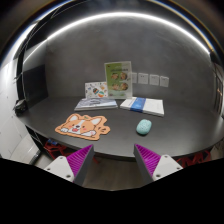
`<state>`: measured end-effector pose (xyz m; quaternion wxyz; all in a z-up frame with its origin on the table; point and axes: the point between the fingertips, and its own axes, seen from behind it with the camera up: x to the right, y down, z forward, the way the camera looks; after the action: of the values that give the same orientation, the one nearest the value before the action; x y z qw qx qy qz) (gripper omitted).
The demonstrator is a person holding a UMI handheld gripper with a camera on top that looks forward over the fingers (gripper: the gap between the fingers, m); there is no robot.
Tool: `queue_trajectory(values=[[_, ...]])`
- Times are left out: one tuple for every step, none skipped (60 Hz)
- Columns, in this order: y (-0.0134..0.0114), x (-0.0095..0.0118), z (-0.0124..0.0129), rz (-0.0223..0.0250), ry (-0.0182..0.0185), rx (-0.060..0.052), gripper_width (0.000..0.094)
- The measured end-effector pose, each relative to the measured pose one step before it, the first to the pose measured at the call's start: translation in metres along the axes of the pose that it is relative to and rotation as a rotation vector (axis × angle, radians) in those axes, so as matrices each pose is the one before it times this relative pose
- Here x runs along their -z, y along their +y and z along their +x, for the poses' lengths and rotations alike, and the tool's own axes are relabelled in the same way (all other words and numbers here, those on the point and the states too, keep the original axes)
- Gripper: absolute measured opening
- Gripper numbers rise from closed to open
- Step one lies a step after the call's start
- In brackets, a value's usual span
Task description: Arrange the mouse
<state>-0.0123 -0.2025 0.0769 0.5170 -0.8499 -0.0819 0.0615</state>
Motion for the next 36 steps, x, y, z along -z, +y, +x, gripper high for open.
queue_trajectory(values=[[-0.00034,-0.00102,0.0022,0.00022,0.00685,-0.0016,0.0835],[-0.00018,-0.00134,0.00269,-0.00038,0.00733,-0.0022,0.0835],[-0.00048,-0.00175,0.00325,0.00005,0.00781,-0.0022,0.0835],[-0.0008,-0.00235,0.00375,0.00034,0.00767,-0.0022,0.0835],[-0.00121,-0.00276,0.0038,0.00077,0.00766,-0.0033,0.0835],[-0.00131,-0.00356,0.00432,0.0009,0.00757,-0.0039,0.0835],[-0.00183,-0.00386,0.00415,0.00152,0.00829,-0.0055,0.0836],[-0.00209,-0.00451,0.0043,0.00259,0.00814,-0.006,0.0836],[-0.00209,-0.00496,0.00421,0.00254,0.00749,-0.0056,0.0837],[-0.00145,-0.00231,0.0035,0.00123,0.00722,-0.0042,0.0835],[-0.00303,-0.00625,0.00504,0.00158,0.00711,-0.0044,0.0836],[-0.00236,-0.00602,0.00494,0.00157,0.00706,-0.0037,0.0836],[-0.00201,-0.00634,0.00454,0.00077,0.00779,-0.003,0.0835],[-0.00195,-0.00602,0.00445,-0.0003,0.00888,-0.0017,0.0836],[-0.0021,-0.00635,0.00483,0.00006,0.00946,-0.0015,0.0836],[-0.00253,-0.00664,0.00472,0.00026,0.01074,-0.001,0.0834],[-0.00278,-0.00708,0.00492,0.00091,0.01126,-0.0007,0.0833],[-0.00248,-0.00747,0.00484,0.00091,0.0111,-0.0009,0.0836],[-0.00252,-0.00707,0.0046,-0.00018,0.0106,-0.0014,0.0836],[-0.00264,-0.00754,0.00469,0.00076,0.01133,-0.0025,0.0836],[-0.00434,-0.00628,0.0051,-0.00166,0.01242,-0.0038,0.0836],[-0.0022,-0.00728,0.00461,0.00159,0.01331,-0.0058,0.0836],[-0.00141,-0.00784,0.00386,-0.00196,0.01095,-0.0069,0.0839],[-0.00012,-0.00762,0.00255,-0.00634,0.00632,-0.0071,0.084],[0.0002,-0.00718,0.0021,-0.00895,0.00411,-0.0066,0.0835],[-0.00012,-0.00673,0.00205,-0.00718,0.00471,-0.006,0.0834],[-0.00093,-0.00621,0.0019,-0.00418,0.00455,-0.0046,0.0835],[-0.0016,-0.00579,0.00209,-0.00008,0.00556,-0.0037,0.0837],[-0.00229,-0.00548,0.00197,0.00275,0.00722,-0.0028,0.0837],[-0.00218,-0.00477,0.00215,0.00341,0.00729,-0.0023,0.0838],[-0.00174,-0.00465,0.00183,0.00242,0.00676,-0.0018,0.0837],[-0.0013,-0.00462,0.00131,-0.0003,0.00586,-0.0013,0.0837],[-0.00069,-0.00417,0.00131,-0.0028,0.00521,-0.0007,0.0836],[-0.00038,-0.00413,0.00095,-0.00506,0.00419,-0.0012,0.0834],[0.00026,-0.00367,0.00052,-0.00662,0.00307,-0.0022,0.0835],[0.00019,-0.00342,0.00014,-0.00666,0.00155,-0.0039,0.0836]])
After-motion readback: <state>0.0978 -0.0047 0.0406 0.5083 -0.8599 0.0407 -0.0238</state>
